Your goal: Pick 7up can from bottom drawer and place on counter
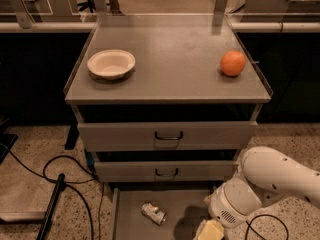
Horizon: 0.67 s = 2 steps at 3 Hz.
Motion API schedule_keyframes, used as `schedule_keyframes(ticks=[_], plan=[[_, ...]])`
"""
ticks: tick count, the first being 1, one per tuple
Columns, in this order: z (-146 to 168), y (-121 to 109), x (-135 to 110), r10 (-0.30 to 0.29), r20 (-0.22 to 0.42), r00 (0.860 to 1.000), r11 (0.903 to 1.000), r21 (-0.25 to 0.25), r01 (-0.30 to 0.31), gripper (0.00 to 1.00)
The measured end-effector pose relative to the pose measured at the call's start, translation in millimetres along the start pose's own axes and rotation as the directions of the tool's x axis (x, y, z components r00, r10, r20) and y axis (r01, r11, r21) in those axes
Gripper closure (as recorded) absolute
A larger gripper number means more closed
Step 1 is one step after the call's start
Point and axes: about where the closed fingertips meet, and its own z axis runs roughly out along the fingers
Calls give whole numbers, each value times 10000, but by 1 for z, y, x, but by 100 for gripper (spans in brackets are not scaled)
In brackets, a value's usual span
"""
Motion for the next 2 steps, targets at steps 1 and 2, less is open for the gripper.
schedule_keyframes(ticks=[1, 2], plan=[[7, 2, 1, -104, 0, 9999, 9999, 12, 104, 0], [46, -15, 18, 266, -53, 9996, 9996, 48, -265, 0]])
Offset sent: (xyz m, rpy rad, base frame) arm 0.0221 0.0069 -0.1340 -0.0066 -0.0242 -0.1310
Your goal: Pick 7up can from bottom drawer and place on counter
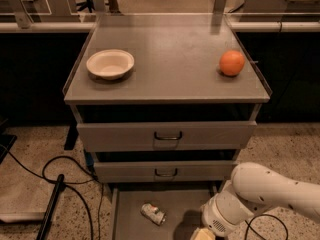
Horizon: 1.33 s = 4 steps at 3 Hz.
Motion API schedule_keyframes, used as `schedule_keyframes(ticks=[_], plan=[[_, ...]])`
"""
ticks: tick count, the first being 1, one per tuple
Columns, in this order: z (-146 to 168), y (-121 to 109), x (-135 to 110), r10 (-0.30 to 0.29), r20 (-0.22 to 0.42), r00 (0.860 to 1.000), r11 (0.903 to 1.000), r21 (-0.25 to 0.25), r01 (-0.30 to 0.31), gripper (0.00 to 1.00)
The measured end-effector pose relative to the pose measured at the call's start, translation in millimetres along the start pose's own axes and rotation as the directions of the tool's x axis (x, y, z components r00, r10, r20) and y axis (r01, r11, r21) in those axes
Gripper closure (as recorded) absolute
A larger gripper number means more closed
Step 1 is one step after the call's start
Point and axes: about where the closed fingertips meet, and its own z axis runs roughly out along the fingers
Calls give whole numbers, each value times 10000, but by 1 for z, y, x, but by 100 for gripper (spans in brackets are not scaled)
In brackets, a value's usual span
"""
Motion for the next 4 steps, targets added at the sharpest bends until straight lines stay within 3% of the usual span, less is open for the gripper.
schedule_keyframes(ticks=[1, 3, 4], plan=[[59, -56, 9, 491, 476, 9977, 9972, 542, -517, 0], [85, -67, 14, 697, 251, 9973, 9965, 449, -707, 0], [109, -103, 15, 1453, 657, 9872, 9862, 700, -1498, 0]])
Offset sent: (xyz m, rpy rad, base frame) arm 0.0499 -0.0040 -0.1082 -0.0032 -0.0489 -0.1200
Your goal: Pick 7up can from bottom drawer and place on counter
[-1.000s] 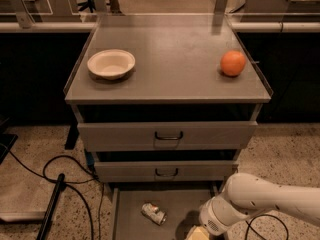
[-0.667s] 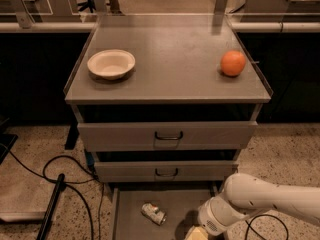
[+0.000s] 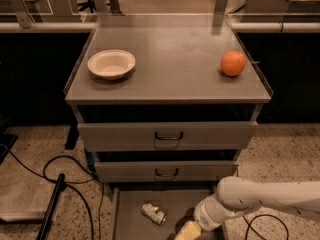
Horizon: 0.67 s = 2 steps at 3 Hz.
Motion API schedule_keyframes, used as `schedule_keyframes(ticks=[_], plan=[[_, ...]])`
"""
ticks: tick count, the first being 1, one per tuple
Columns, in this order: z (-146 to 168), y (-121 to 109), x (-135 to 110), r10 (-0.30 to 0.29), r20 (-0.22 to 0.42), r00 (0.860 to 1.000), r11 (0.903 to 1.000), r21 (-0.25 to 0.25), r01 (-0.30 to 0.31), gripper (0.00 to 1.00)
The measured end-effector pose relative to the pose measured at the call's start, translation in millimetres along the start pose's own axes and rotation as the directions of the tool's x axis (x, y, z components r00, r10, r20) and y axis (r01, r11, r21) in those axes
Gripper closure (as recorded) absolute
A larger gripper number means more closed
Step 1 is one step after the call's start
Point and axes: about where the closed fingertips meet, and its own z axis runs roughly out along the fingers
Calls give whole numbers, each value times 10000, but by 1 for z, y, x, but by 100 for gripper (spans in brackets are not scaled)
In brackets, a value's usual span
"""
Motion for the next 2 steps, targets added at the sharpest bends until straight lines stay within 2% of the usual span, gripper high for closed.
schedule_keyframes(ticks=[1, 2], plan=[[20, -20, -5, 590, 305, 9978, 9983, -32, -590, 0], [23, -21, -5, 620, 314, 9976, 9981, -70, -618, 0]])
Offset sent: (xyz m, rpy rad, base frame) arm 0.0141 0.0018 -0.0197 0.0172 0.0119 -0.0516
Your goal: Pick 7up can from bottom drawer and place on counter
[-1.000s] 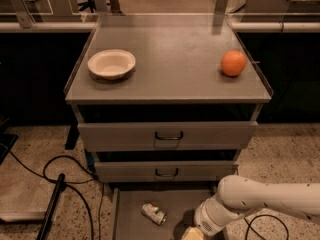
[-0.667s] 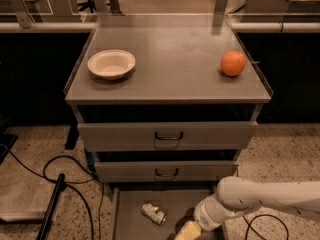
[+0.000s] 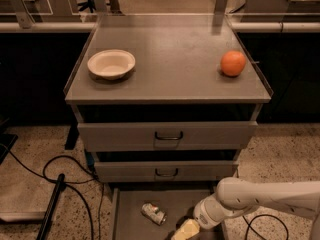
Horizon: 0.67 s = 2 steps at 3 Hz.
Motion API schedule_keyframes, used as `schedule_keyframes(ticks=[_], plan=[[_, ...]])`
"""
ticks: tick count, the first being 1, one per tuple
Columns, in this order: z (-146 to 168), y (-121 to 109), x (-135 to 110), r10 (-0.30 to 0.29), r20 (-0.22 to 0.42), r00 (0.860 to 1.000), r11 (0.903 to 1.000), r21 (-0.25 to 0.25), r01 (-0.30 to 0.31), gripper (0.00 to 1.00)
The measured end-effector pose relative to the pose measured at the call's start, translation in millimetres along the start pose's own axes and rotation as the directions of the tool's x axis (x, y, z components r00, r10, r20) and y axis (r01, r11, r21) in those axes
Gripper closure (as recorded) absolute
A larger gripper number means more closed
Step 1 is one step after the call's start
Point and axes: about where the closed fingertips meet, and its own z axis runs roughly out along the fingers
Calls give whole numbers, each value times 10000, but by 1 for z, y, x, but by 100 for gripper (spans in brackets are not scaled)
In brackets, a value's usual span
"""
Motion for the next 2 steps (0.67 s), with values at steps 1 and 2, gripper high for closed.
schedule_keyframes(ticks=[1, 2], plan=[[16, 0, 2, 133, 105, 9999, 9995, -279, -130, 0], [48, -6, -3, 279, 247, 9993, 9992, -289, -271, 0]])
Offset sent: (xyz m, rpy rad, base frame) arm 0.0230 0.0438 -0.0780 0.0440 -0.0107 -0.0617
